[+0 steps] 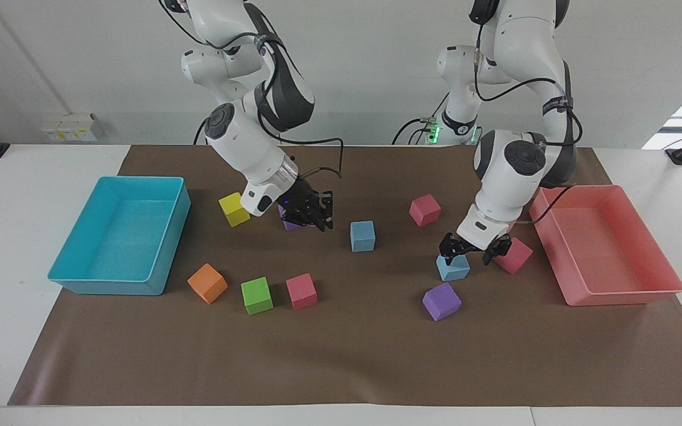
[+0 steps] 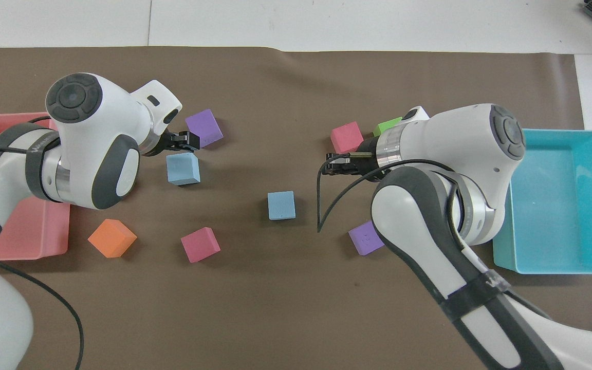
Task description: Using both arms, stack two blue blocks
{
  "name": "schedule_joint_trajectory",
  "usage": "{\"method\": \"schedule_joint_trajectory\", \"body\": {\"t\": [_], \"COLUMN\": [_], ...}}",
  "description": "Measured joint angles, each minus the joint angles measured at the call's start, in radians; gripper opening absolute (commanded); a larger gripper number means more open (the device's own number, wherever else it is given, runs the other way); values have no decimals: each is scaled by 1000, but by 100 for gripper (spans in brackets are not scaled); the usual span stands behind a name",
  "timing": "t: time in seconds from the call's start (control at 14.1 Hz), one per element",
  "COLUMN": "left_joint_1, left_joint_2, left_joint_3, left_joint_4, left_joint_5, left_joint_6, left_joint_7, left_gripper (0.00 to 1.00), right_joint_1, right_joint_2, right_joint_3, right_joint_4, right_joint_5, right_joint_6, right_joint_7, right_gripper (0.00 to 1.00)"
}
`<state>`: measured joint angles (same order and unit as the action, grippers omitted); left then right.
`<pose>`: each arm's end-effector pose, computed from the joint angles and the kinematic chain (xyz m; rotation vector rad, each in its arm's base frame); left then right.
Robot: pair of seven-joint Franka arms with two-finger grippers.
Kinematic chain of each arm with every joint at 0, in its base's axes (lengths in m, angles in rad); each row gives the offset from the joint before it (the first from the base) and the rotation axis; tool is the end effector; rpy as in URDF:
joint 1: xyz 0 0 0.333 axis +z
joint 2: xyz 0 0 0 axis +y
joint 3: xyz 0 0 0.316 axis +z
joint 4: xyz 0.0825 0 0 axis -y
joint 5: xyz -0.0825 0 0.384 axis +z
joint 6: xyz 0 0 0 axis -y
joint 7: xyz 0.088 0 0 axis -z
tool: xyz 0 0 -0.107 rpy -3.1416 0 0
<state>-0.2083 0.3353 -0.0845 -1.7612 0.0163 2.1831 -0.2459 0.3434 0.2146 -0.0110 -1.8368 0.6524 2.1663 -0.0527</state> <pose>0.6260 -0.1834 0.3846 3.1014 -0.0772 0.1257 0.5876 0.2284 0.4307 -2.5752 -0.0538 -0.0424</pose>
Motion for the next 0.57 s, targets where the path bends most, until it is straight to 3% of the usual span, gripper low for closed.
{"method": "schedule_joint_trajectory", "body": {"t": [0.28,0.57], "left_joint_1": [0,-14], "left_joint_2": [28,51], "left_joint_3": [1,0], "left_joint_4": [-7,-50], "left_joint_5": [0,0], "left_joint_6": [36,50], "left_joint_7": [-12,-12], "left_gripper": [100,100], "right_joint_1": [-70,-80], "right_joint_2": [16,95], "right_joint_3": [-1,2], "right_joint_4": [-29,-53], "right_joint_5": [188,353], "right_joint_6": [-81,-87], "right_joint_7": [-260,-429], "right_gripper": [0,0]}}
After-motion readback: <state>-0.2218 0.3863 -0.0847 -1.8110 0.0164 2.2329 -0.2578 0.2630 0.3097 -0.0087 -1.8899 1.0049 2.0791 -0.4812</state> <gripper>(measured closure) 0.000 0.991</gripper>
